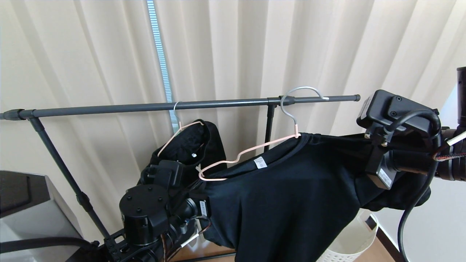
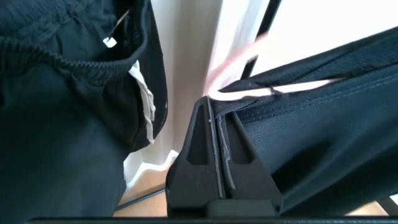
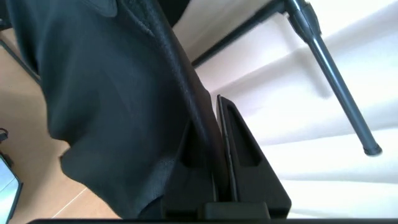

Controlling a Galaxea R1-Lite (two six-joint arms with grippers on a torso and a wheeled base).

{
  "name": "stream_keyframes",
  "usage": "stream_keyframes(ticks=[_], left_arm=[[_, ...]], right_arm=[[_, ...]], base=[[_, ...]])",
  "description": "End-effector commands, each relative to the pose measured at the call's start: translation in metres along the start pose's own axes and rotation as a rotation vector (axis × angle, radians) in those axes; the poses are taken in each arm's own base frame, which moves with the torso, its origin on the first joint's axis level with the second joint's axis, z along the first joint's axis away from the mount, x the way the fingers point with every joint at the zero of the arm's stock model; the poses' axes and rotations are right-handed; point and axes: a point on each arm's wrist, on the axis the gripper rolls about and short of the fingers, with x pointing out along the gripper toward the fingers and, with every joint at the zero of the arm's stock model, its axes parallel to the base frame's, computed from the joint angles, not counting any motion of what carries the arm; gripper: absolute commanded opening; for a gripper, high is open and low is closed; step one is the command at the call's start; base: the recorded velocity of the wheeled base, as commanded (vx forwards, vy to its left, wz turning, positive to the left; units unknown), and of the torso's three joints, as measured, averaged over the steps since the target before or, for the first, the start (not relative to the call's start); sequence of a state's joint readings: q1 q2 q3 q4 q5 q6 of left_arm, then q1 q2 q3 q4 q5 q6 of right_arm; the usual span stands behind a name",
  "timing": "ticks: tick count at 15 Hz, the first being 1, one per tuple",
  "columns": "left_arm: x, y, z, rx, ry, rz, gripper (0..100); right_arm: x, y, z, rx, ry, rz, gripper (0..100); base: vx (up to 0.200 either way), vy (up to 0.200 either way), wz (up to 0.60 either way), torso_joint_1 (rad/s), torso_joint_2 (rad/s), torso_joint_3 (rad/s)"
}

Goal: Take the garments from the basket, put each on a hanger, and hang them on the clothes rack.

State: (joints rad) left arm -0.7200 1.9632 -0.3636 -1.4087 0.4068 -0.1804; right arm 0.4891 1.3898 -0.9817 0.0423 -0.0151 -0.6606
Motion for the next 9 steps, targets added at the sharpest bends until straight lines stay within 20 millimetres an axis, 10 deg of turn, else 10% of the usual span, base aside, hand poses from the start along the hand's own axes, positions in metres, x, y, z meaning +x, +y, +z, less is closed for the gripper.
stream_keyframes(ticks=[1,9], left_arm=[[0.000,0.002,0.001,0.000,-0.004,0.007,0],[-0.007,0.006,0.017,-0.022,-0.054,-0.022,0]], right_arm=[[-0.004,-0.002,-0.003,0.005,0.003,-0.013,0],[-0.003,0.010,-0.017,0.045,0.017,0.063,0]], base=[[0.000,0.000,0.00,0.000,0.00,0.000],[0.000,0.000,0.00,0.000,0.00,0.000]])
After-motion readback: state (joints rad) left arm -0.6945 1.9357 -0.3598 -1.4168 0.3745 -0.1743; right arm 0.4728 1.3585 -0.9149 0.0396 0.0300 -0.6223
